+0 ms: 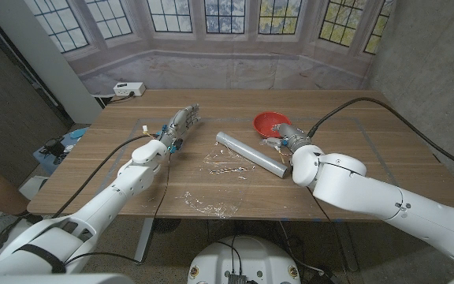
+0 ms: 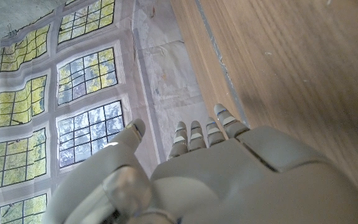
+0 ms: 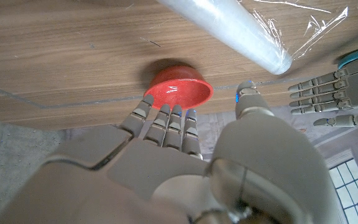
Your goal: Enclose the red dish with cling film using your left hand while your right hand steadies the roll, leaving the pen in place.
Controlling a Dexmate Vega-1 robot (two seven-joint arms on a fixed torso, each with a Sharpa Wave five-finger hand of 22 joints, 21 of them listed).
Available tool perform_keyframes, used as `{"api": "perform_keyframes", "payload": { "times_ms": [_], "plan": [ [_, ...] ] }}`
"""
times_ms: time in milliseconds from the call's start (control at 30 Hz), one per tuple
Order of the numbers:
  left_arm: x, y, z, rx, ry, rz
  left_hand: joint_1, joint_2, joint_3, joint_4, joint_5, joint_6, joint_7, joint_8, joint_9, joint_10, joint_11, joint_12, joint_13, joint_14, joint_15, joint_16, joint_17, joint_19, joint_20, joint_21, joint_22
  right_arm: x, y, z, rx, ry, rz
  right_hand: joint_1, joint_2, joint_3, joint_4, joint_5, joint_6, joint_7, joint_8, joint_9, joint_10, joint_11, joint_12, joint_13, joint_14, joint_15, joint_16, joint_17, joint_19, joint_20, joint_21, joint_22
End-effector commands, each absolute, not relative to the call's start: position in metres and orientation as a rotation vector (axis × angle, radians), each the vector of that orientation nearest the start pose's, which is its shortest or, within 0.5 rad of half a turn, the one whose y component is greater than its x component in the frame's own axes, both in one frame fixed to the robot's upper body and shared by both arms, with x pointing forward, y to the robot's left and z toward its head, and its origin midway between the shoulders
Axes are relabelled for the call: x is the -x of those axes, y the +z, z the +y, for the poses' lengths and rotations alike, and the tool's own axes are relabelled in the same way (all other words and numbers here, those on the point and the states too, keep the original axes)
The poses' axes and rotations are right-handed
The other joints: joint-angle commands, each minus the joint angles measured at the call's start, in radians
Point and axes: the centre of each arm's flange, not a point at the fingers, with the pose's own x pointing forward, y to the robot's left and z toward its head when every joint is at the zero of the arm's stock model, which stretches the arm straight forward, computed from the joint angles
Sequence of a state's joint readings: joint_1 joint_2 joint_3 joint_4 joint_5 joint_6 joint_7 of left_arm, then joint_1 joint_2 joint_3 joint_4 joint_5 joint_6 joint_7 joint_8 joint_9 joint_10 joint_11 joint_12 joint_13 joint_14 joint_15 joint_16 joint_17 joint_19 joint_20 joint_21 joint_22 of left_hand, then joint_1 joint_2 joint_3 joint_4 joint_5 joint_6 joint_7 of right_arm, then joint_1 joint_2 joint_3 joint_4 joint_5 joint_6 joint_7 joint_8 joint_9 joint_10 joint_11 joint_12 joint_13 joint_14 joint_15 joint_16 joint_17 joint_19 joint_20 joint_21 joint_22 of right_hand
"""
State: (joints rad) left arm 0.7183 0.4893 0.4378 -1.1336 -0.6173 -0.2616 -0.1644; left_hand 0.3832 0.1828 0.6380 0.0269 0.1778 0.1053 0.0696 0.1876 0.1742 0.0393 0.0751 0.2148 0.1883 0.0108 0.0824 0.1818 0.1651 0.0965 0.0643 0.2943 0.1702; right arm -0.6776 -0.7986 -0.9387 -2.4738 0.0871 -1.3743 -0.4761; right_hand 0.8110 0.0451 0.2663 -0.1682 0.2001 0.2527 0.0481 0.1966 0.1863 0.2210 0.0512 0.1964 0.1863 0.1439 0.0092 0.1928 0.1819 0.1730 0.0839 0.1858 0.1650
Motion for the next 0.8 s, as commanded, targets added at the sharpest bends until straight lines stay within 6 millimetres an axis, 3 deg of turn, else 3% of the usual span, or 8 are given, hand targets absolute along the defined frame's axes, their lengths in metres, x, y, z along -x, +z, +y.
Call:
{"api": "perform_keyframes", "payload": {
  "times_ms": [33, 800],
  "plan": [
    [-0.683, -0.025, 0.284, -0.051, -0.297, -0.551, 0.012, 0.001, 0.006, -0.005, 0.002, 0.013, 0.002, -0.002, 0.006, 0.006, 0.002, -0.003, 0.003, -0.002, 0.008, -0.001, 0.005, 0.009, 0.003, -0.001, 0.002, -0.464, -0.047, -0.112, 1.114, -0.158, -0.238, 0.016, -0.001, 0.011, -0.001, 0.004, 0.012, 0.0, 0.006, 0.0, 0.013, 0.003, 0.006, 0.003, 0.014, -0.003, 0.011, 0.0, 0.015, 0.0, 0.008, 0.004],
    [-0.686, -0.032, 0.291, -0.04, -0.291, -0.58, 0.015, 0.003, 0.006, -0.009, 0.002, 0.015, 0.004, -0.002, 0.006, 0.006, 0.001, -0.004, 0.003, -0.001, 0.006, 0.0, 0.006, 0.013, 0.003, -0.009, 0.002, -0.467, -0.065, -0.088, 1.17, -0.208, -0.292, 0.044, -0.008, 0.015, -0.003, 0.005, 0.037, 0.01, 0.011, 0.0, 0.034, 0.007, 0.009, 0.004, 0.038, 0.001, 0.015, 0.0, 0.033, -0.002, 0.011, 0.004]
  ]
}}
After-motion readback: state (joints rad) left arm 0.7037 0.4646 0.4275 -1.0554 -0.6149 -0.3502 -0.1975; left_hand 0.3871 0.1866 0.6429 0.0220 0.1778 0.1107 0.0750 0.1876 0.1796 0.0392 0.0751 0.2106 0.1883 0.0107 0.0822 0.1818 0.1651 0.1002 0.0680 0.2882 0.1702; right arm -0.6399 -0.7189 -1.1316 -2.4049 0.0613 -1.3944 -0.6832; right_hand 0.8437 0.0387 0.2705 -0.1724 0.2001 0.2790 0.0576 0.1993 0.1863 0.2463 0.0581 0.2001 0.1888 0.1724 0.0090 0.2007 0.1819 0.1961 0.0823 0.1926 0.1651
